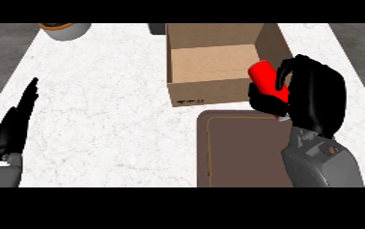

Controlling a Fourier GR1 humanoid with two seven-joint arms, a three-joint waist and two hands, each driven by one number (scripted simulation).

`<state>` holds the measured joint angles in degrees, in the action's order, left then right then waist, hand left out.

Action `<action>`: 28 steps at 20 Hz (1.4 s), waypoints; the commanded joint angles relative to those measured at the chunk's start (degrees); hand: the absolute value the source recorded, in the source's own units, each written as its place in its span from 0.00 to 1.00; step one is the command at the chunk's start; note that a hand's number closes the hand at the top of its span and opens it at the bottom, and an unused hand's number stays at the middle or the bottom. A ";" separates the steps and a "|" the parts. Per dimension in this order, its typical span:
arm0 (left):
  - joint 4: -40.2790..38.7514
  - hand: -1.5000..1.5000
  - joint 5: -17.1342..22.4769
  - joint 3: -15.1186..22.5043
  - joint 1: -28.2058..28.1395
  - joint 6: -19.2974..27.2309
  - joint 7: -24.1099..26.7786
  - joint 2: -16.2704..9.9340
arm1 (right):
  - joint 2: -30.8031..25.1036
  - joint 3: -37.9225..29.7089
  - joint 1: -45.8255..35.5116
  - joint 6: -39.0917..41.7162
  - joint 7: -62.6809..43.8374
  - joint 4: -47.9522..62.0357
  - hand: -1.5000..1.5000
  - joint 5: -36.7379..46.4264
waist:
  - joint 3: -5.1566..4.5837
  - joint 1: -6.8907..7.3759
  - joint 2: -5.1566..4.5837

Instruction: Pick the can from the tray and place it in the cardboard box

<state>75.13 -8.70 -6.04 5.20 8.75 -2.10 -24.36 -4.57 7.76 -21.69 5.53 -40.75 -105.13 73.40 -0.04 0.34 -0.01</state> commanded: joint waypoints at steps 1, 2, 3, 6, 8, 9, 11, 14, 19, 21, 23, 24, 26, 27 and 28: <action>2.27 0.50 -1.94 1.37 -0.54 1.35 -1.52 2.12 | 2.49 -4.38 -9.33 -1.01 -1.01 6.44 1.00 -2.62 | 0.05 0.26 -0.05; 0.64 0.50 -0.33 0.45 0.87 -0.91 -1.19 0.83 | 4.37 -4.94 -15.10 -0.98 -3.37 10.97 1.00 -1.93 | 0.03 0.64 -0.17; 0.96 0.50 0.54 -1.08 0.78 -2.23 -1.47 -0.45 | 4.42 -3.36 -12.62 -6.61 -2.59 14.22 1.00 -1.26 | 0.04 0.45 -0.13; 1.48 0.50 0.26 -0.36 0.57 -2.08 -1.20 0.29 | 4.38 -10.99 -24.03 -7.57 -2.01 23.29 1.00 -4.66 | 0.04 1.21 -0.29; 1.91 0.50 -0.58 -0.62 0.68 -1.88 -1.22 -0.26 | 4.28 -13.53 -26.19 -9.06 -1.27 27.18 1.00 -7.28 | 0.05 0.96 -0.21; 1.04 0.50 -0.84 -0.74 -0.10 -0.77 -0.68 0.98 | 3.36 -15.08 -25.25 -11.94 1.84 30.76 1.00 -9.09 | 0.05 0.86 -0.27; -1.01 0.50 0.82 -2.30 2.26 -4.08 0.19 -1.72 | 3.22 -17.06 -31.23 -14.96 2.12 39.49 1.00 -9.08 | 0.03 1.31 -0.53; -1.67 0.50 -2.16 0.57 2.62 -0.11 0.15 2.96 | 3.83 -18.82 -36.21 -20.56 3.88 50.37 1.00 -9.62 | 0.02 1.33 -0.65; 0.79 0.50 -1.41 -0.30 1.76 -2.14 -0.66 1.54 | -0.22 -23.29 -41.86 -27.54 8.87 66.41 1.00 -10.96 | 0.06 2.03 -0.75; -3.73 0.50 -1.98 -0.78 5.43 -2.06 0.96 1.00 | -0.88 -24.50 -43.32 -29.74 10.43 71.89 1.00 -11.11 | 0.03 2.54 -1.39; 1.51 0.50 -3.39 1.17 3.06 -0.19 -1.46 2.98 | -2.91 -25.12 -43.45 -32.05 8.87 75.74 1.00 -9.32 | 0.07 2.89 -1.13; 0.15 0.50 -2.37 0.46 2.55 -2.00 0.04 1.96 | -2.25 -25.80 -44.26 -33.88 7.56 77.79 1.00 -9.30 | 0.05 3.14 -1.27; -0.07 0.50 -3.46 1.65 4.90 -0.65 -1.12 3.47 | -2.83 -29.41 -44.64 -34.45 8.96 79.84 0.00 -13.31 | 0.11 3.67 -1.86; 0.58 0.50 -2.74 0.56 4.19 -1.15 -1.20 2.51 | -2.09 -30.94 -42.58 -36.21 11.88 80.02 0.00 -15.70 | 0.15 3.66 -1.71; -0.82 0.50 -2.14 -0.15 5.87 -2.42 -1.47 1.40 | -1.30 -31.37 -43.14 -36.92 12.30 81.50 0.00 -16.21 | 0.13 3.53 -1.79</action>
<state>74.94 -11.26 -5.55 9.28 7.35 -2.88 -22.09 -6.26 -20.13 -64.64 -27.70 -30.75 -28.91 60.32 0.05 3.55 -1.50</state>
